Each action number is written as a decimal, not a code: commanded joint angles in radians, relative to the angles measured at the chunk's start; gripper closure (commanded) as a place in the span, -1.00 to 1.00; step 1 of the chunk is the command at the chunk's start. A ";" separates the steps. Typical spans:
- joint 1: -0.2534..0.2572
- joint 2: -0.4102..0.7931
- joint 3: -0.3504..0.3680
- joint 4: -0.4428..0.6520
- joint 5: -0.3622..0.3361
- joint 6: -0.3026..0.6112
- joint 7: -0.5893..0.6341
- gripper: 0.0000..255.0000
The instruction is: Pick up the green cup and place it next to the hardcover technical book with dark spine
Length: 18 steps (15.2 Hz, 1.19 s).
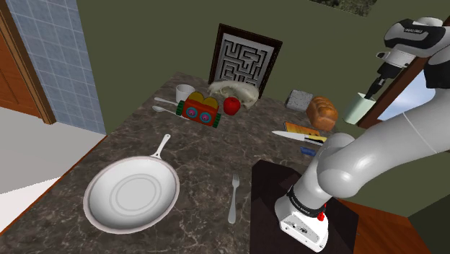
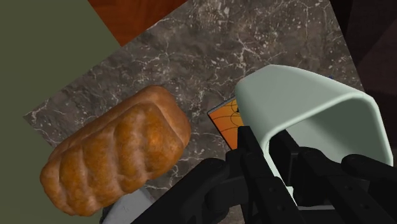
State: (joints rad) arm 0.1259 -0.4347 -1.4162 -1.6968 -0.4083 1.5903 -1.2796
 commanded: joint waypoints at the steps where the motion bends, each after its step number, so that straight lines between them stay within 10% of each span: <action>1: -0.006 -0.005 -0.001 -0.029 -0.006 0.026 0.005 1.00; 18: -0.002 -0.040 -0.072 -0.234 -0.063 0.234 0.041 1.00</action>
State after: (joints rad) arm 0.1235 -0.4732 -1.4839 -1.9168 -0.4669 1.8095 -1.2419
